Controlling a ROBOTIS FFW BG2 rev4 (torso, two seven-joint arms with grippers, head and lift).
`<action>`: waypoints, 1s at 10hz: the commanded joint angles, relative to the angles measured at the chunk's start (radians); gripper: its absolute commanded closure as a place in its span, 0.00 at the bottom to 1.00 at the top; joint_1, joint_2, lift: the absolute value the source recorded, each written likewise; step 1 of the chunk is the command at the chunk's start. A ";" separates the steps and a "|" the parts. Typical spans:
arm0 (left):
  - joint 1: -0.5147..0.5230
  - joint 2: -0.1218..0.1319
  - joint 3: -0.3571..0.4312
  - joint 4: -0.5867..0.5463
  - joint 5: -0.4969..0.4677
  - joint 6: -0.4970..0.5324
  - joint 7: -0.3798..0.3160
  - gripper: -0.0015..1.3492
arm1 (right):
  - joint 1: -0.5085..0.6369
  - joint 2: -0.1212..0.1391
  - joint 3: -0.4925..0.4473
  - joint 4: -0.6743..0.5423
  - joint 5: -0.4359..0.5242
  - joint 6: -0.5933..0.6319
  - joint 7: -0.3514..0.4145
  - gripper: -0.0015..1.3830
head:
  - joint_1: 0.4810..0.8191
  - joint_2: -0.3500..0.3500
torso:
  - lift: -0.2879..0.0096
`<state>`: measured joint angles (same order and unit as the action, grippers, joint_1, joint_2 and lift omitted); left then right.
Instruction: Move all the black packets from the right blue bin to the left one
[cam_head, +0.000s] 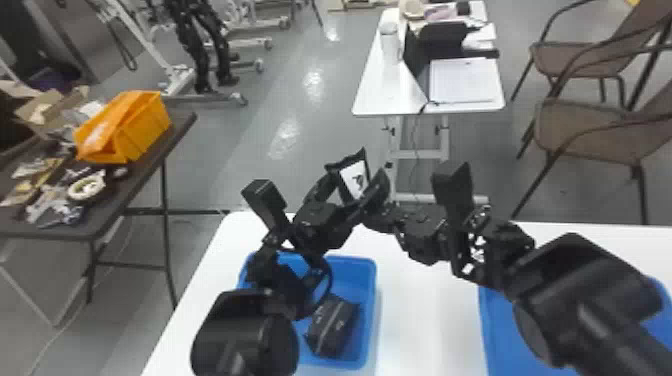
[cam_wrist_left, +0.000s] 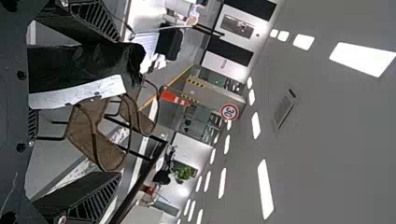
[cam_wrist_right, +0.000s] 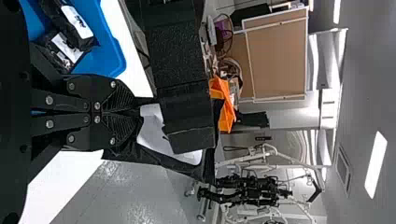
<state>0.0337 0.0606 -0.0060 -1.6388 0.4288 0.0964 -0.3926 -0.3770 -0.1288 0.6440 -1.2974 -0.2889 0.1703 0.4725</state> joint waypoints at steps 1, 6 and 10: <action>0.002 -0.001 0.006 -0.001 -0.005 0.032 0.000 0.10 | -0.003 0.000 0.003 0.000 0.000 -0.002 0.000 0.92 | 0.63 0.87 | 0.97; 0.005 -0.010 0.024 -0.016 -0.062 0.052 0.009 0.91 | -0.023 0.006 0.016 0.010 0.005 -0.015 0.000 0.92 | 0.63 0.88 | 0.97; 0.041 -0.016 0.034 -0.016 -0.062 -0.110 0.064 0.91 | 0.004 0.009 -0.018 0.021 -0.012 -0.049 0.002 0.42 | 0.63 0.91 | 0.97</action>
<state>0.0695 0.0454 0.0253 -1.6554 0.3668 0.0099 -0.3282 -0.3837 -0.1199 0.6406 -1.2772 -0.2968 0.1284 0.4739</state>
